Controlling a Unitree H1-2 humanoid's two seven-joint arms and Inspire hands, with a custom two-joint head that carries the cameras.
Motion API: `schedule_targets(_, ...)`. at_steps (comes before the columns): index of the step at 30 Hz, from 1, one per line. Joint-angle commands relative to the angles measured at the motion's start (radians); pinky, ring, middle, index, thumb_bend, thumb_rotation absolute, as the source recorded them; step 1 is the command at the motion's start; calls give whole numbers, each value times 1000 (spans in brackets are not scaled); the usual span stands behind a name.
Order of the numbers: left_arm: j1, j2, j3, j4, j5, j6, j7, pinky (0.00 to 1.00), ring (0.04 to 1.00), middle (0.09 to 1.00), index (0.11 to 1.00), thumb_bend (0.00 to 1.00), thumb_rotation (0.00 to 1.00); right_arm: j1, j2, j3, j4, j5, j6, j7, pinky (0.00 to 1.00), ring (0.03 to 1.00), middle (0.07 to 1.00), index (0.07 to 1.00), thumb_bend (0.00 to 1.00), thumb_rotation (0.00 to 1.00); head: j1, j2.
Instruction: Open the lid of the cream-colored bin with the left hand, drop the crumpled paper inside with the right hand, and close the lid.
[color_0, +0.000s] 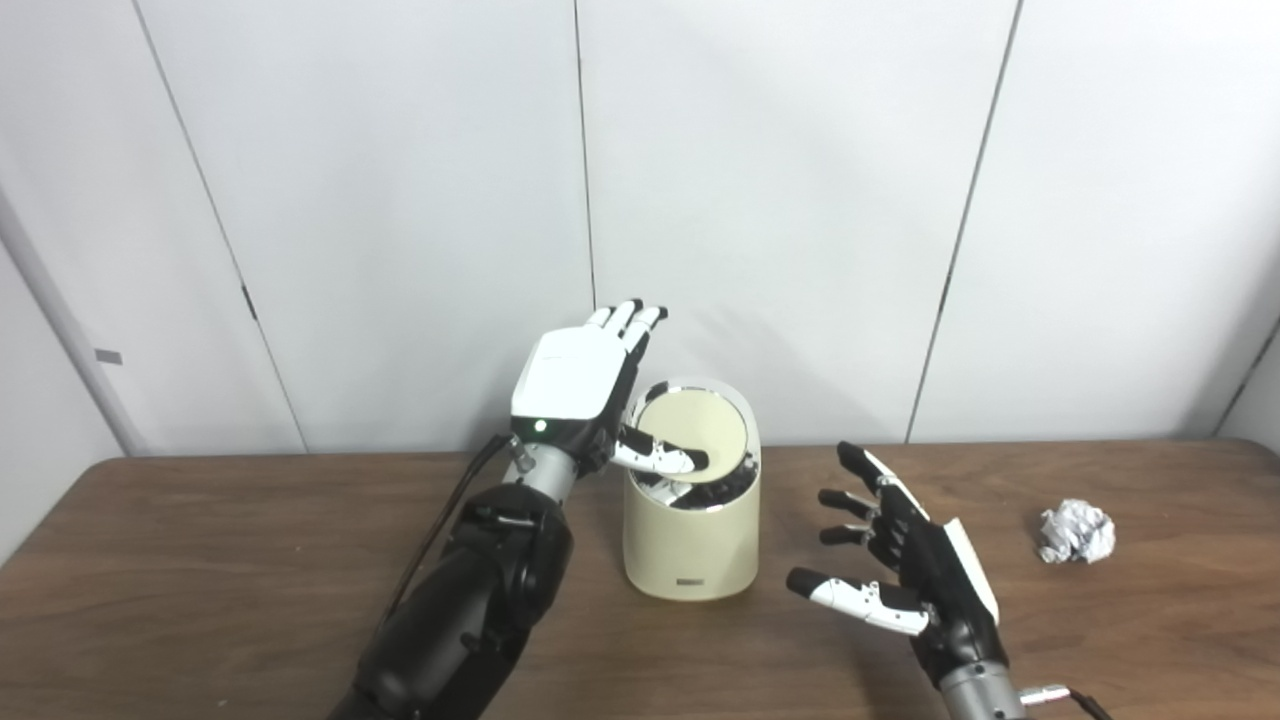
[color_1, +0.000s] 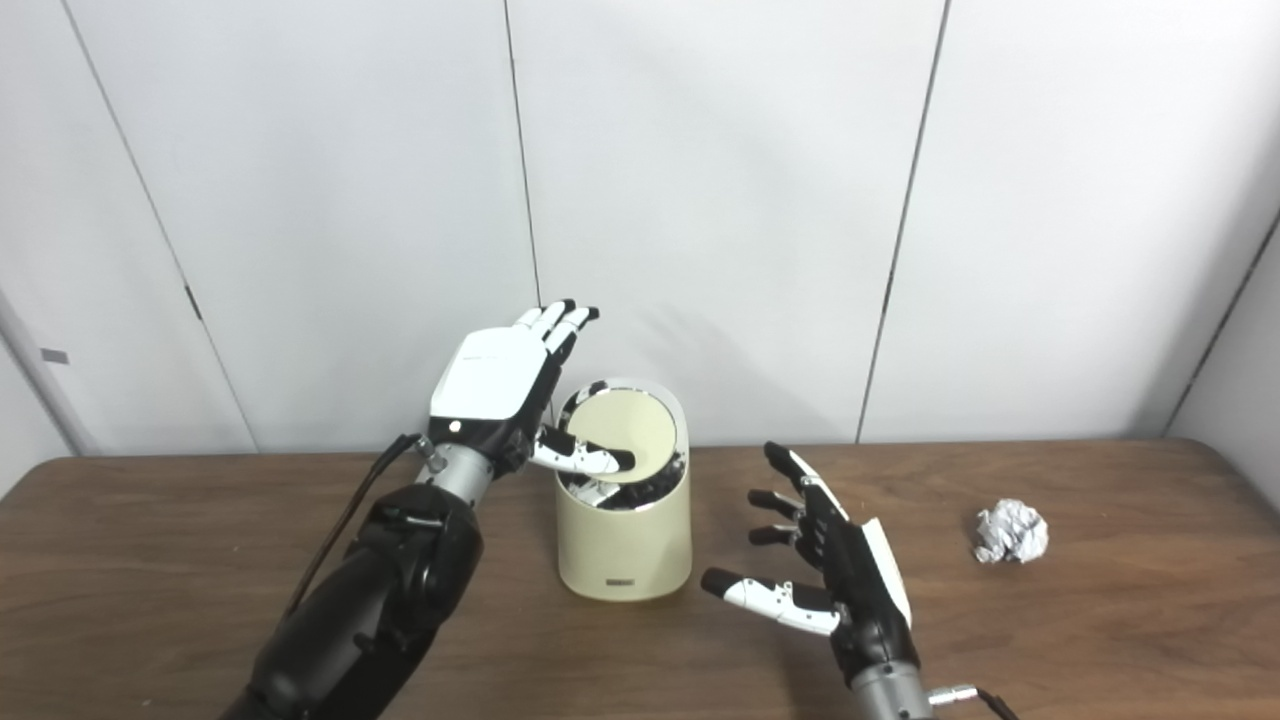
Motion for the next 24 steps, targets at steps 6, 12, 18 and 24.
schedule_targets(6, -5, 26, -33, 42, 37, -30, -32, 830, 964, 961, 957, 1000, 59, -24, -7, -7, -42, 5, -9, -1, 640, 799, 922, 884, 823, 277, 0, 6)
schedule_targets(12, -5, 32, -44, 58, 57, -40, -15, 801, 959, 957, 948, 1000, 55, -26, -7, -7, -41, -1, -4, -4, 641, 797, 918, 880, 833, 293, 2, 3)
schedule_targets(18, 5, 32, -52, 81, 72, -54, 38, 776, 942, 950, 944, 1000, 83, -28, -6, -5, -29, -8, -14, -7, 635, 791, 914, 881, 832, 289, 0, -3)
schedule_targets(24, 5, 26, -33, 87, 59, -69, 100, 761, 932, 941, 946, 990, 87, -32, -6, -5, -13, 0, -30, -4, 634, 793, 925, 887, 820, 272, 5, -10)
